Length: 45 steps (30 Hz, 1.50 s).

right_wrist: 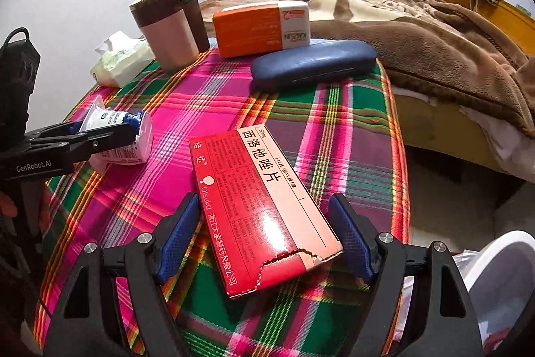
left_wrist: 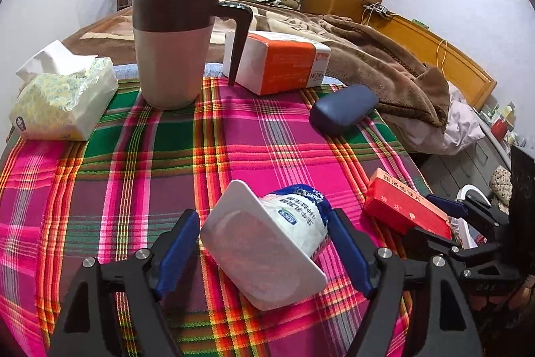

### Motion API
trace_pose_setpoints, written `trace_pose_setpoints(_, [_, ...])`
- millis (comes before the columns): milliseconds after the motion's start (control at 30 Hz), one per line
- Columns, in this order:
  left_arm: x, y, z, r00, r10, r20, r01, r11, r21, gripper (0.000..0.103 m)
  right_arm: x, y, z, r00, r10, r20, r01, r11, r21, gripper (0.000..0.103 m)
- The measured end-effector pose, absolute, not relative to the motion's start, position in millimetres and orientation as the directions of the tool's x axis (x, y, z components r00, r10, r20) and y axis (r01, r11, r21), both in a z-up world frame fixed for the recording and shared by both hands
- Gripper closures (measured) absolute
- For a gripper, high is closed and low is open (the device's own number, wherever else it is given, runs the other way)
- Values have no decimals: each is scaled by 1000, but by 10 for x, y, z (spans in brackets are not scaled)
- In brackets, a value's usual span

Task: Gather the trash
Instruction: 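Carry the yogurt cup and red box over the bin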

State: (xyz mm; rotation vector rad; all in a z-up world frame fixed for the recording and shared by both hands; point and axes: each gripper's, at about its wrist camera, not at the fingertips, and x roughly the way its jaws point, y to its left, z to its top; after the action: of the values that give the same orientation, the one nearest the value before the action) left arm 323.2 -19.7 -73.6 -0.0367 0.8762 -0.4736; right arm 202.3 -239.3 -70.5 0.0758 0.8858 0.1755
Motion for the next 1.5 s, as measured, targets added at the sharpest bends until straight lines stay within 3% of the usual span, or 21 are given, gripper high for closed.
trace_pose_setpoints(200, [3177,-150,-748,543,-431,-721,351,896,-271,26,1959,-2367,-683,632,173,-755,-117,985,127,26])
trace_pose_setpoints(967, [2255,-294,-184,647,-407,-645,391,903,-177,26,1405,-2492,-301,749,156,-643,-65,984,163,27])
trace_pose_setpoints(1500, [1451,-787,220,684,-452,-573,466,875,-135,26,633,-2929,64,836,16,-548,71,988,138,27])
